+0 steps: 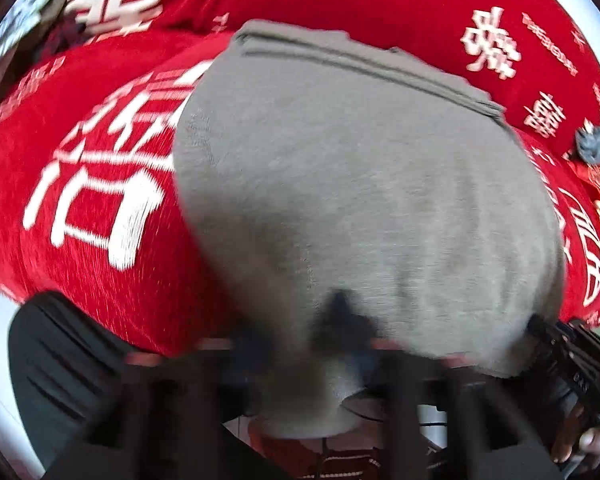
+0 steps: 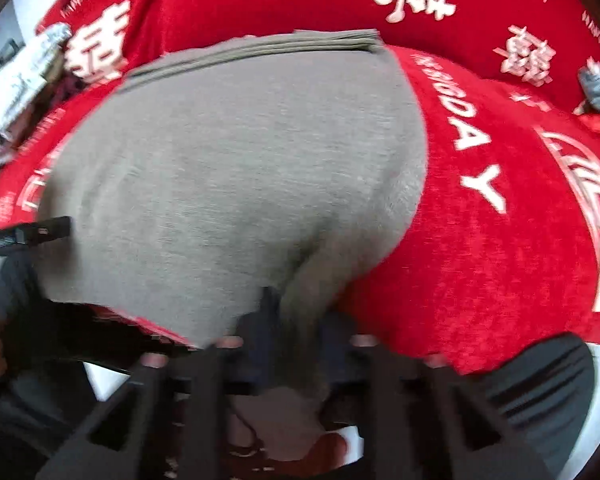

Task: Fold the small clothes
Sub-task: 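Grasp the ribbed sweater hem with the left tool while the right tool grasps it too, then lift the hem with both tools and fold it up toward the collar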

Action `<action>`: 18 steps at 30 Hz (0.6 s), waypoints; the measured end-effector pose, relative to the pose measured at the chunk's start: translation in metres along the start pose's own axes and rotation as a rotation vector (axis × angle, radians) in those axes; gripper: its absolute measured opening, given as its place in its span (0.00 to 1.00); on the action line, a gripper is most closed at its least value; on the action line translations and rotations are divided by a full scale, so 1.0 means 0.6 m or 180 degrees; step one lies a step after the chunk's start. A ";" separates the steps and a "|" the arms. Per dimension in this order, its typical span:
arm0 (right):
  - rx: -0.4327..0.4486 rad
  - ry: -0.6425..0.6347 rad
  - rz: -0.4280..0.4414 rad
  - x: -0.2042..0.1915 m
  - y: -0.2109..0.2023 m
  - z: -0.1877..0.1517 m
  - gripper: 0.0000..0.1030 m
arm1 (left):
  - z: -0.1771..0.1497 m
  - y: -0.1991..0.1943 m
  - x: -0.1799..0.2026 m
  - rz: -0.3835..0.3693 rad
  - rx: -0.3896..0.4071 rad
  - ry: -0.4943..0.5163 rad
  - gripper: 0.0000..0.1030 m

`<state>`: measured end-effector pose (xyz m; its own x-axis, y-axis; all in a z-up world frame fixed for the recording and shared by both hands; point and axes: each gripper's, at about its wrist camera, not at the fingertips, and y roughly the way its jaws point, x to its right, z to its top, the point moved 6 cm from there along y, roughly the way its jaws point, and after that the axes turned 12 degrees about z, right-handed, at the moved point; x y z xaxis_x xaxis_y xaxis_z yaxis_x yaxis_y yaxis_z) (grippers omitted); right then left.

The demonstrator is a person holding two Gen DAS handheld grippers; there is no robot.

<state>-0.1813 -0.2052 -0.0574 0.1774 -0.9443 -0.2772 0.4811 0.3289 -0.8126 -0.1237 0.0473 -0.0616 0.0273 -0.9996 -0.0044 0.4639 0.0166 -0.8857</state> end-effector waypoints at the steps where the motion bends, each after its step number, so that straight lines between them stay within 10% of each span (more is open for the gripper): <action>1: 0.0015 0.0022 0.0050 0.000 -0.003 0.002 0.15 | 0.005 -0.006 0.001 -0.0017 0.0018 0.0012 0.17; 8: 0.0633 0.0219 0.0642 0.006 -0.102 0.085 0.14 | 0.094 -0.065 -0.024 -0.0228 0.0385 -0.0126 0.15; 18: 0.0923 0.0378 0.0517 0.035 -0.079 0.243 0.14 | 0.250 -0.012 -0.013 -0.0218 0.0476 -0.0332 0.15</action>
<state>-0.0751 -0.2390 0.0502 0.1787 -0.8685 -0.4623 0.6816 0.4481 -0.5784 0.0055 0.0581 0.0147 0.0791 -0.9909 0.1084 0.5939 -0.0405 -0.8035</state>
